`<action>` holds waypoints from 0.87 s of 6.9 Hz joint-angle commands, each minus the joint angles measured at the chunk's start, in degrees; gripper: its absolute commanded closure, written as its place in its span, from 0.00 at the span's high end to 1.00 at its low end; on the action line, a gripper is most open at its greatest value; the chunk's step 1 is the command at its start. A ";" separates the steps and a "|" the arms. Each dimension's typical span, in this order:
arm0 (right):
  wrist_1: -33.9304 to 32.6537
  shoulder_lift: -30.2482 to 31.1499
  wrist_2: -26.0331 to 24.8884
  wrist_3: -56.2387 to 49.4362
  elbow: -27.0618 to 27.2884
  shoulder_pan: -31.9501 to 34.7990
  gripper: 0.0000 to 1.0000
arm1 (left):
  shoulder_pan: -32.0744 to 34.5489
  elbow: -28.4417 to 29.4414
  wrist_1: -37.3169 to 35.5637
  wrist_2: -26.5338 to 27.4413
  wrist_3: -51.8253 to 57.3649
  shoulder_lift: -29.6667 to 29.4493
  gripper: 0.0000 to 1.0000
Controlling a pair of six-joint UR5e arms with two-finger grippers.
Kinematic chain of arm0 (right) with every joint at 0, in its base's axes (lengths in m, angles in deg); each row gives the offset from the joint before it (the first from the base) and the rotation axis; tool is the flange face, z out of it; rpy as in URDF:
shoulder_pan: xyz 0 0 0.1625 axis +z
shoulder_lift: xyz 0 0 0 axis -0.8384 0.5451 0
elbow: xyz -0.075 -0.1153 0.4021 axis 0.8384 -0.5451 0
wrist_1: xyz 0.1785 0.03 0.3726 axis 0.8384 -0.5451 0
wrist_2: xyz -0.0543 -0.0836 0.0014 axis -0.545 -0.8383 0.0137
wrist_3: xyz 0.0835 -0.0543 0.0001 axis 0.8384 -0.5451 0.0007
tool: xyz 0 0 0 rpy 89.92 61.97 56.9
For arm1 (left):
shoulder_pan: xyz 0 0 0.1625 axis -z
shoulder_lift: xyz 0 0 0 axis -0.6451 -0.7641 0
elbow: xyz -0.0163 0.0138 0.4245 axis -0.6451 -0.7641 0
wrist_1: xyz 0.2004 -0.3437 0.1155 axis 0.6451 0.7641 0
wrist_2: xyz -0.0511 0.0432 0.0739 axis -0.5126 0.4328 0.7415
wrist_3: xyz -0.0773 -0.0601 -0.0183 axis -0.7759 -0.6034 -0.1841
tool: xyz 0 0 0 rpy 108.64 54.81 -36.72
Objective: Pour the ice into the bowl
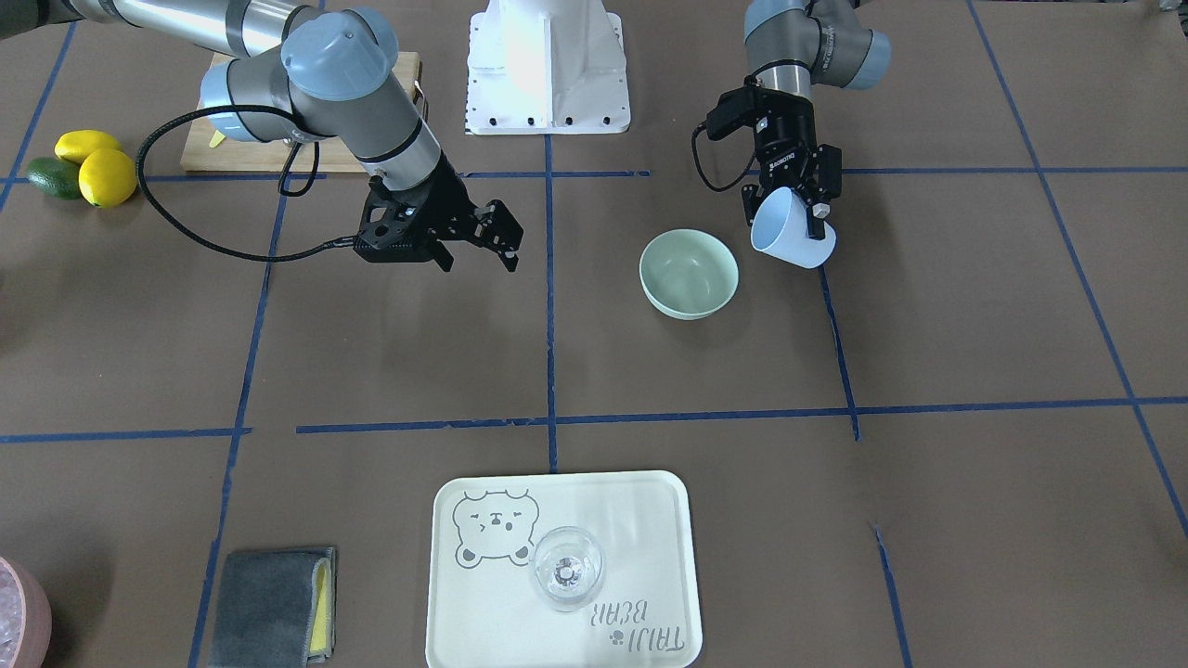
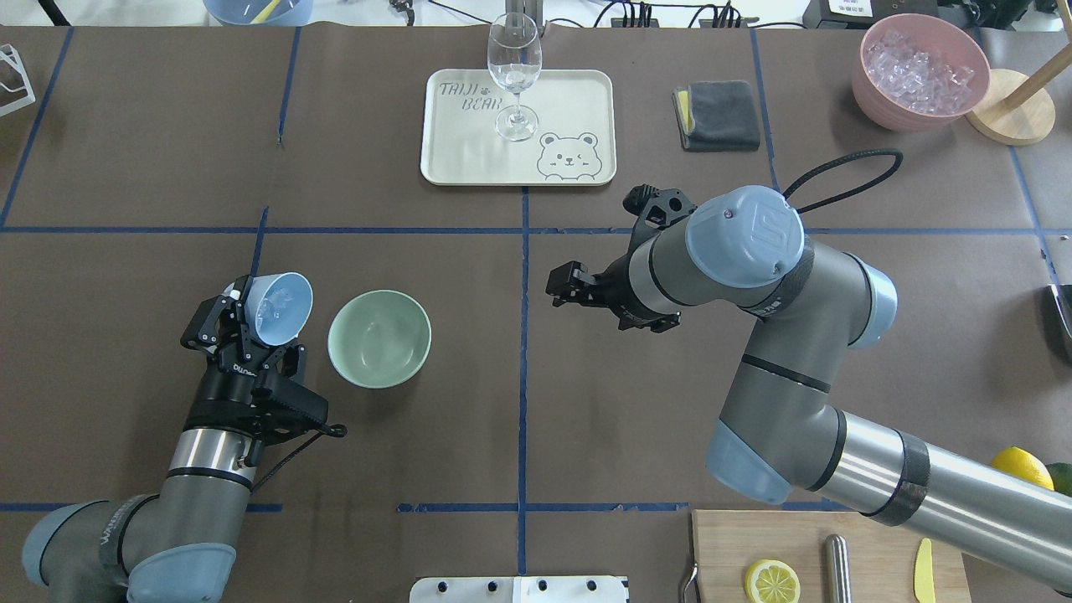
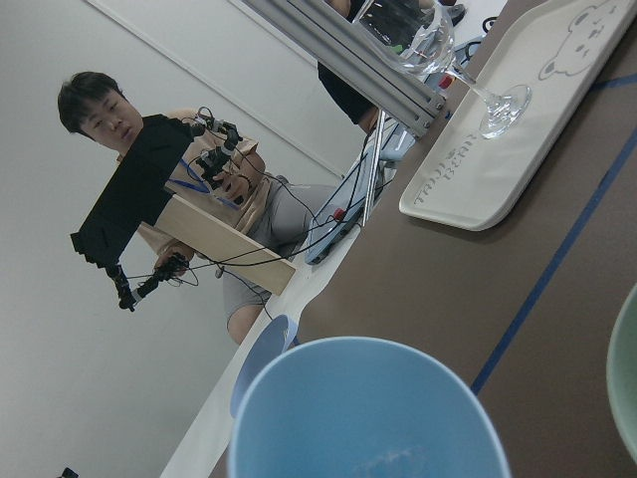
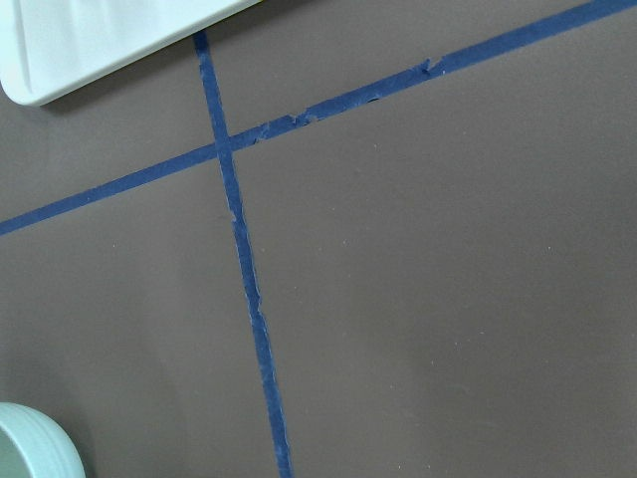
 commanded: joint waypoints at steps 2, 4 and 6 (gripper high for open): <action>0.07 0.29 -0.12 0.00 0.00 -0.12 1.00 | -0.15 0.92 -0.02 2.05 18.73 -1.42 0.00; 0.07 0.21 -0.21 0.09 0.35 -0.12 1.00 | -0.15 2.84 -0.02 2.93 27.17 -2.03 0.00; 0.07 0.21 -0.21 0.09 0.62 -0.13 1.00 | -0.15 2.85 -0.02 3.81 34.21 -2.39 0.00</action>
